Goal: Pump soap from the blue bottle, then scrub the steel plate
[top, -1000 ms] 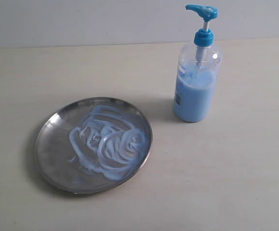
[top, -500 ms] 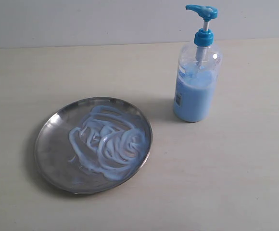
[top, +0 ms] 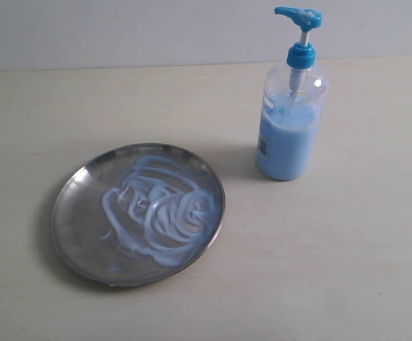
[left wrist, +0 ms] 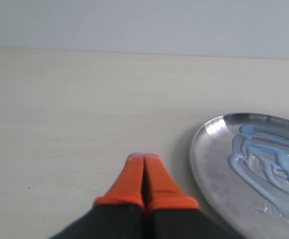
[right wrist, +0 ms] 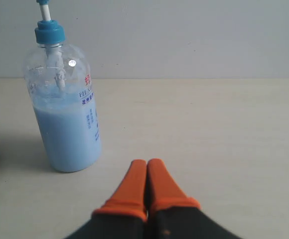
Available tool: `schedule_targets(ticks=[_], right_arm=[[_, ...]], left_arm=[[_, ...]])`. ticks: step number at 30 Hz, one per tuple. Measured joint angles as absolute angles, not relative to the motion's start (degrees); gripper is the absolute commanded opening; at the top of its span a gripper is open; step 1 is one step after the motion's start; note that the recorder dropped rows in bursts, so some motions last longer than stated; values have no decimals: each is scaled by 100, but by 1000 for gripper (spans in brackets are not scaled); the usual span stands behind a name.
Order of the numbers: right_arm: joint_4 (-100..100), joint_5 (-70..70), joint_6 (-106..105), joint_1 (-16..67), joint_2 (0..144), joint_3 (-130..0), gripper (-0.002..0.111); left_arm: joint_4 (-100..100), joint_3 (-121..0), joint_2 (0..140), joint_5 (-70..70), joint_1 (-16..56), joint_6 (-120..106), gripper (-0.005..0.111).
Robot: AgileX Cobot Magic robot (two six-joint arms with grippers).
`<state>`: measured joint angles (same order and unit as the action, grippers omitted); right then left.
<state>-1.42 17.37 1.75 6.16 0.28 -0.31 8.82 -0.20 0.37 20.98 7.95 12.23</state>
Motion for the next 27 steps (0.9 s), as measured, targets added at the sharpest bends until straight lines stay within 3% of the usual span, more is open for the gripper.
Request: schedule_targets(ticks=[7, 27], right_arm=[[-142, 1759, 175, 616, 204, -113, 0], [-142, 1759, 175, 616, 2413, -1310, 0]], left_arm=[[882, -20, 37, 2098, 795, 1223, 0], [882, -20, 37, 2098, 795, 1223, 0]])
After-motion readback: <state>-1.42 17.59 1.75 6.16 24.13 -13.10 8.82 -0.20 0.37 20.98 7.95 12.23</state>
